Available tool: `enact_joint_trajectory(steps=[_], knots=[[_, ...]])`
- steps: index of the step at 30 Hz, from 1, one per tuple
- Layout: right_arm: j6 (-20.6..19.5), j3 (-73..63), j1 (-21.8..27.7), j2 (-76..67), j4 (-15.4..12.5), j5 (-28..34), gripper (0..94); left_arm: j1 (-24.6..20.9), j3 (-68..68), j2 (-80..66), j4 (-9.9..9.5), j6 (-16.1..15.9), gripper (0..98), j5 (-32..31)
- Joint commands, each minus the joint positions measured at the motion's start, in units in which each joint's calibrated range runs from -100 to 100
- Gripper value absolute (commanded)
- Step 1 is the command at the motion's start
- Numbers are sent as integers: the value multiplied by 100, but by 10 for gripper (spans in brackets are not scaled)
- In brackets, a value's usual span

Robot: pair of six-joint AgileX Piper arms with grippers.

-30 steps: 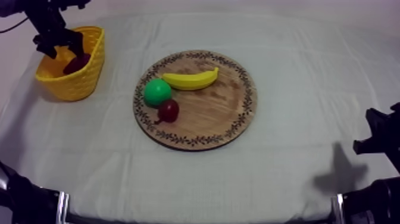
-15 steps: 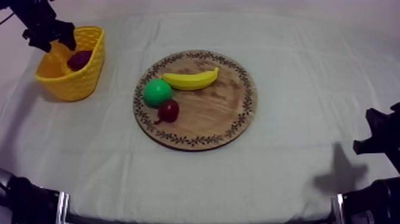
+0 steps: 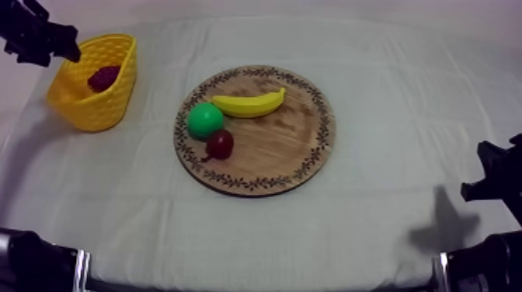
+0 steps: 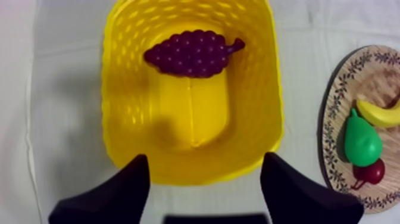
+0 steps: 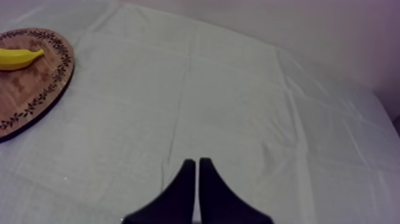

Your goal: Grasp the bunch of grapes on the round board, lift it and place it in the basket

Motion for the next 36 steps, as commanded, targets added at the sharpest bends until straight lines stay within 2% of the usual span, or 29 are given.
enact_joint_trajectory(steps=[1,10,28,33,36], knots=[[3,-4,2,0,-2,0,3,-4,313,-489,0,-8,650,-107],[3,-4,2,0,-2,0,3,19,1289,-1874,11,-90,518,-655],[0,-4,2,0,-2,0,3,258,4528,-5618,135,-144,122,-3530],[0,-4,2,0,-2,0,3,359,5202,-6422,265,-283,25,-3826],[1,-4,2,0,-2,0,3,433,5617,-6846,230,-317,9,-3858]])
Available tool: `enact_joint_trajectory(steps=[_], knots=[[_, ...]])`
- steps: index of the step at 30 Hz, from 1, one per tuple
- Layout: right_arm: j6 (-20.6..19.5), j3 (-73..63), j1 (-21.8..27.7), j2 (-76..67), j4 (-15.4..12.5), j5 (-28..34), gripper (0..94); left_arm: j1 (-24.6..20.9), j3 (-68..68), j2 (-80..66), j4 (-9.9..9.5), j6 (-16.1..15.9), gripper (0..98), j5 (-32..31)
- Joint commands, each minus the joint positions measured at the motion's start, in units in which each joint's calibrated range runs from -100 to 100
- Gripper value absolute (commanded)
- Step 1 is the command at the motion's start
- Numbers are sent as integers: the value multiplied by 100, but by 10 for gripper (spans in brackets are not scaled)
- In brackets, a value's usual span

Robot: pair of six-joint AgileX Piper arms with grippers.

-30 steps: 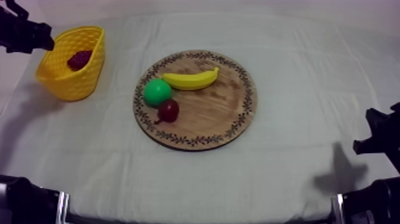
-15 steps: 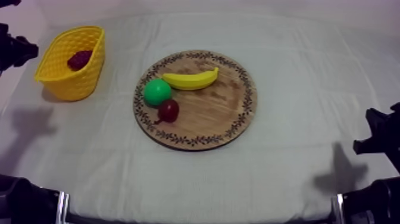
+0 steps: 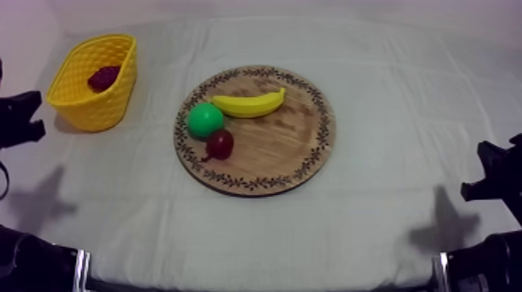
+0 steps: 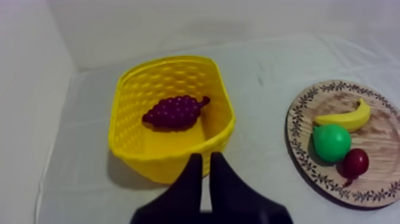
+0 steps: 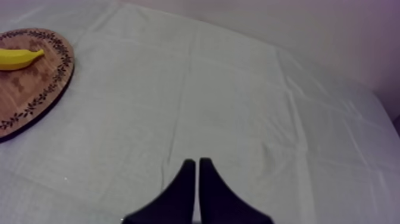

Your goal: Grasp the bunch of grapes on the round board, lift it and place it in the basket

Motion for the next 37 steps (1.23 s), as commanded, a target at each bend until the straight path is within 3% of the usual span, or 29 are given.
enact_joint_trajectory(steps=[1,6,10,15,19,26,32,37], knots=[[1,-4,2,0,-2,0,3,67,472,-547,-76,14,6,-9],[2,-4,2,0,-2,0,3,263,1166,-1292,-374,84,1,255],[0,-4,2,0,-2,0,3,332,1465,-1700,-479,207,0,665],[4,-4,2,0,-2,0,3,395,1566,-1993,-219,-53,0,926],[3,-4,2,0,-2,0,3,434,1619,-2176,-298,250,0,942],[2,-4,2,0,-2,0,3,478,1814,-2514,-434,429,0,688],[2,-4,2,0,-2,0,3,432,2004,-2726,-630,1016,0,365],[3,-4,2,0,-2,0,3,426,2188,-2751,-682,1282,0,-126]])
